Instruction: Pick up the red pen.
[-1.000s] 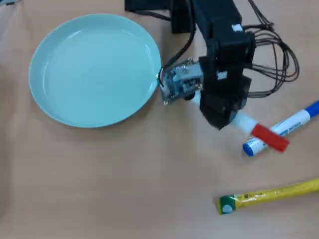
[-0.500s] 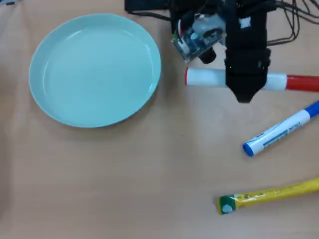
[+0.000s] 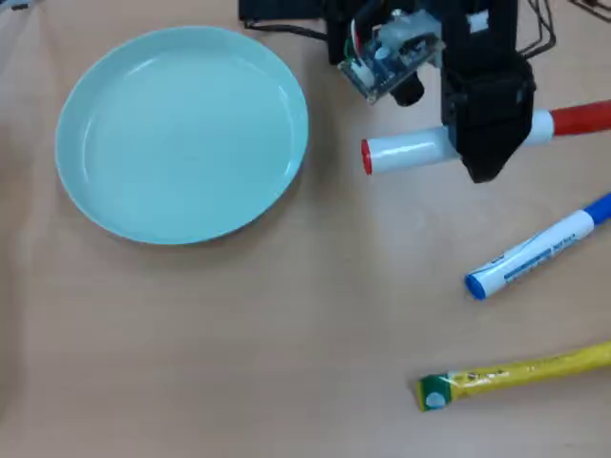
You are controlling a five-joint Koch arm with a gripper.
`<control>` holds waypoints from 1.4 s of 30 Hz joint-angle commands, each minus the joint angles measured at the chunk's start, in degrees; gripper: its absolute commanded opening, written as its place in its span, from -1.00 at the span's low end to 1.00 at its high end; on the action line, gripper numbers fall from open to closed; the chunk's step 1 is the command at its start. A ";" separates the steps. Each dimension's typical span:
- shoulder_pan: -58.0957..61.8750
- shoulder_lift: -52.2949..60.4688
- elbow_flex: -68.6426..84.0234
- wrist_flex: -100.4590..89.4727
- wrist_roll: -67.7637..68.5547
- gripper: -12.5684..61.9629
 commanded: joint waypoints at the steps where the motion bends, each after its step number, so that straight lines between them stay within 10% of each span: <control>1: -0.09 4.92 -0.09 -4.66 -0.53 -0.85; 42: 0.00 8.79 10.81 -12.92 -2.11 -0.85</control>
